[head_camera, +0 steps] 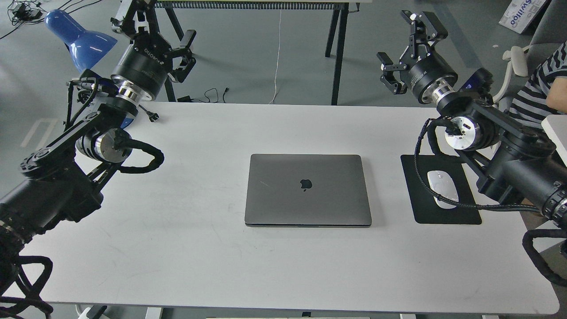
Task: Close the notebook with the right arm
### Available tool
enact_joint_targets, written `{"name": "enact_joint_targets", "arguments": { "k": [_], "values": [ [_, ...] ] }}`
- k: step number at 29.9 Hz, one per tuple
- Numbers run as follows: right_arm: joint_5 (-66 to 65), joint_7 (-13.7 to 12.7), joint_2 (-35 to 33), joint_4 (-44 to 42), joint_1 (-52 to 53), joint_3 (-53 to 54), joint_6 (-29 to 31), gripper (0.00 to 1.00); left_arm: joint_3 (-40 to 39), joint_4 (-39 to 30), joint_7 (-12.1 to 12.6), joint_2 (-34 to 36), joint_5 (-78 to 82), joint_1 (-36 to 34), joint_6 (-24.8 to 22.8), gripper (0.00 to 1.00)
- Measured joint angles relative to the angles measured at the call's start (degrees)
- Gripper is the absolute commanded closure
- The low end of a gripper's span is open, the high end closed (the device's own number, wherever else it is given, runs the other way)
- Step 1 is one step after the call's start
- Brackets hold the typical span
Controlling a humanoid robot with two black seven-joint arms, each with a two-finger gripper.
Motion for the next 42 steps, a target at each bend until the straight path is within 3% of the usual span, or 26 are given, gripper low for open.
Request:
{"name": "enact_joint_targets", "arguments": {
  "k": [34, 42],
  "values": [
    [0.0, 0.1, -1.1, 0.8, 1.0, -1.2, 0.0, 0.00, 0.0, 0.0, 0.0, 0.0, 0.0, 0.1, 0.0, 0.00],
    [0.0, 0.1, -6.2, 8.3, 0.5, -0.9, -1.4, 0.00, -0.1, 0.0, 0.0, 0.0, 0.0, 0.1, 0.2, 0.00]
  ]
}}
